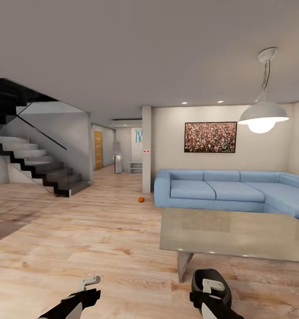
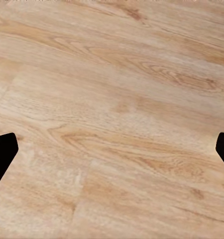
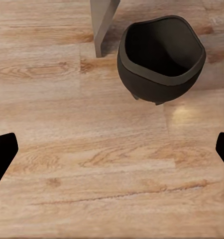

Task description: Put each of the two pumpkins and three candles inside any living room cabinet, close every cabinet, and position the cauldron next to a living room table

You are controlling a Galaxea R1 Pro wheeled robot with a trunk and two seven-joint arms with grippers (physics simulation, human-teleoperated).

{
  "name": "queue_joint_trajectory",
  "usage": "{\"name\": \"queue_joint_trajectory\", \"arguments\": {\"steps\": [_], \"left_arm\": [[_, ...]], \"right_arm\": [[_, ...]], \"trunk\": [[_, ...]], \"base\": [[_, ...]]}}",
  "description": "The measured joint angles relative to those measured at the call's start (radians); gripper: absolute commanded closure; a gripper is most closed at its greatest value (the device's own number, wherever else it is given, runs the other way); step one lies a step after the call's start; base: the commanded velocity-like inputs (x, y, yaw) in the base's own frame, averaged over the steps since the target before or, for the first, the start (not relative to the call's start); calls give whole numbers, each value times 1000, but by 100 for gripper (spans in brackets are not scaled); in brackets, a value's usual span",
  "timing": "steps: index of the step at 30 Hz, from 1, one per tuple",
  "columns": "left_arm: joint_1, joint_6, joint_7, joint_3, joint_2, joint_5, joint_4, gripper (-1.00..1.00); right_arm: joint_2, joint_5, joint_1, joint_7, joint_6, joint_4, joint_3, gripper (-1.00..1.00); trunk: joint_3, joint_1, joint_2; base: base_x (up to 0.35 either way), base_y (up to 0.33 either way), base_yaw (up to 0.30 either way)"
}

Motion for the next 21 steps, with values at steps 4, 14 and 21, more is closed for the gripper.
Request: {"name": "queue_joint_trajectory", "arguments": {"steps": [4,14,21], "left_arm": [[0,0,0,0,0,0,-1,-100],[0,0,0,0,-1,-1,0,-100],[1,0,0,-1,-1,-1,0,-100]], "right_arm": [[1,0,0,0,-1,13,0,-100],[5,0,0,0,1,15,1,-100],[3,-2,0,1,5,15,-2,-100]], "trunk": [[13,-15,28],[39,-54,98],[51,-81,147]], "base": [[0,0,0],[0,0,0],[0,0,0]]}}
